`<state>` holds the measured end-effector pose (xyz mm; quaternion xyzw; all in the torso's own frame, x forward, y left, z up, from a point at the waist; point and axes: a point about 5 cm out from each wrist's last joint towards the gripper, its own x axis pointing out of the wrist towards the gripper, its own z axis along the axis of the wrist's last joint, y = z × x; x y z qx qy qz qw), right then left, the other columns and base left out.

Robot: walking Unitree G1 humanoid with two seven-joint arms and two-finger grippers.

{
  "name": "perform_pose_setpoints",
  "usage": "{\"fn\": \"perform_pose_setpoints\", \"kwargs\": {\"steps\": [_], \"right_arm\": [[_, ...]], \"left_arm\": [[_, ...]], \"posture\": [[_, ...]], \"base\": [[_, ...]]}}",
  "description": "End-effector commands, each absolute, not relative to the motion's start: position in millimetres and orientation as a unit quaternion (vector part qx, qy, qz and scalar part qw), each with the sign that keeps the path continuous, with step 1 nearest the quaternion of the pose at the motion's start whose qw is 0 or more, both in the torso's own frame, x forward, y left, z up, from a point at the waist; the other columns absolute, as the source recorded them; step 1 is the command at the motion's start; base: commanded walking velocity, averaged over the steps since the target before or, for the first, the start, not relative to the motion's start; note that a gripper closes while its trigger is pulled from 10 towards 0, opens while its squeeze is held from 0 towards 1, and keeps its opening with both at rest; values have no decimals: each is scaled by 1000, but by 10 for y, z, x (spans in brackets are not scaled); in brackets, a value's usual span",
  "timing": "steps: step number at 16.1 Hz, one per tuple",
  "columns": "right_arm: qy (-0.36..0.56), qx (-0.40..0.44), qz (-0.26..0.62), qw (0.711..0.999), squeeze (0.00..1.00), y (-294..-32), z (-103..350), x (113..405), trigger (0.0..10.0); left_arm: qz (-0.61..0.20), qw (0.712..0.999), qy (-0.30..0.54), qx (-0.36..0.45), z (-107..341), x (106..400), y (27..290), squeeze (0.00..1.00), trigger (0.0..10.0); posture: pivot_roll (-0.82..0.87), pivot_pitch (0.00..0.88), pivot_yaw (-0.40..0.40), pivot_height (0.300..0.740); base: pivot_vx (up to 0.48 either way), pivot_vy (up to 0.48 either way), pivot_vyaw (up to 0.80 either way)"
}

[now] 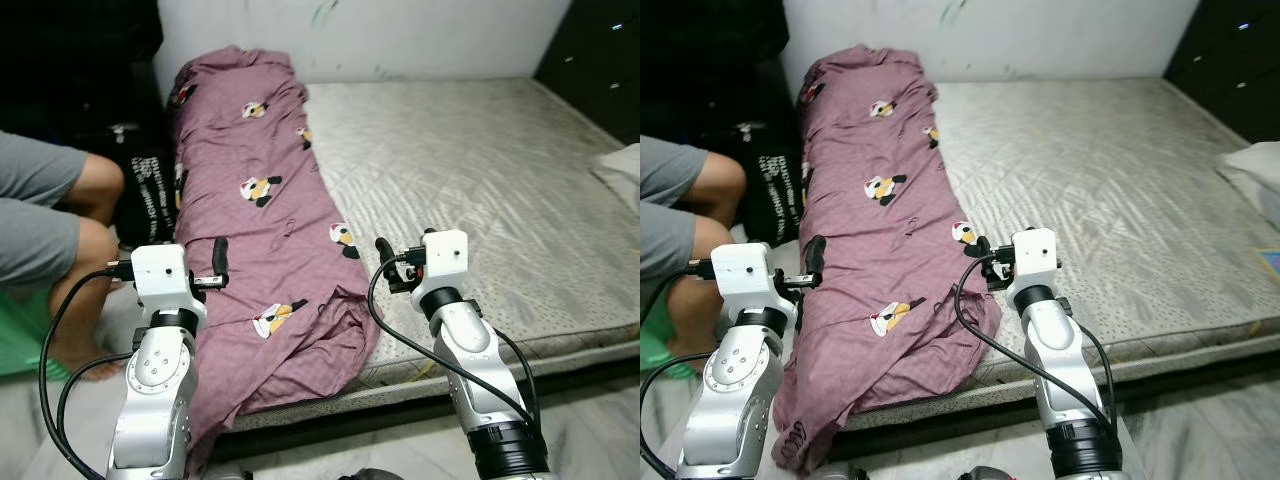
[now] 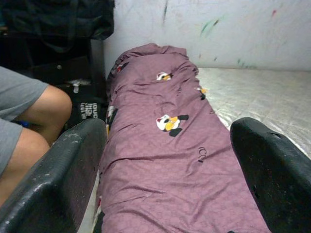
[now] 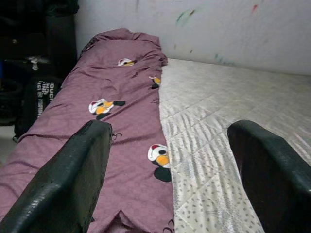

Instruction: Clean up the room

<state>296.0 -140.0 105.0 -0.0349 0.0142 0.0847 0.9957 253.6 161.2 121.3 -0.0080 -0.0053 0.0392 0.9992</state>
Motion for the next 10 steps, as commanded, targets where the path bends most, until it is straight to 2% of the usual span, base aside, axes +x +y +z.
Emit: {"fn": "perform_pose_setpoints", "kwargs": {"steps": [1,10], "right_arm": [[7,-34,83,996,0,-1421,1093,2968,10000],[2,-30,83,996,0,-1427,1106,2965,10000]], "left_arm": [[35,999,-8,-9,1235,2531,1595,0,10000],[41,999,1,-13,1206,2533,1620,0,10000]], "posture": [[30,8,-55,707],[28,9,-55,617]], "base": [[0,0,0],[0,0,0]]}}
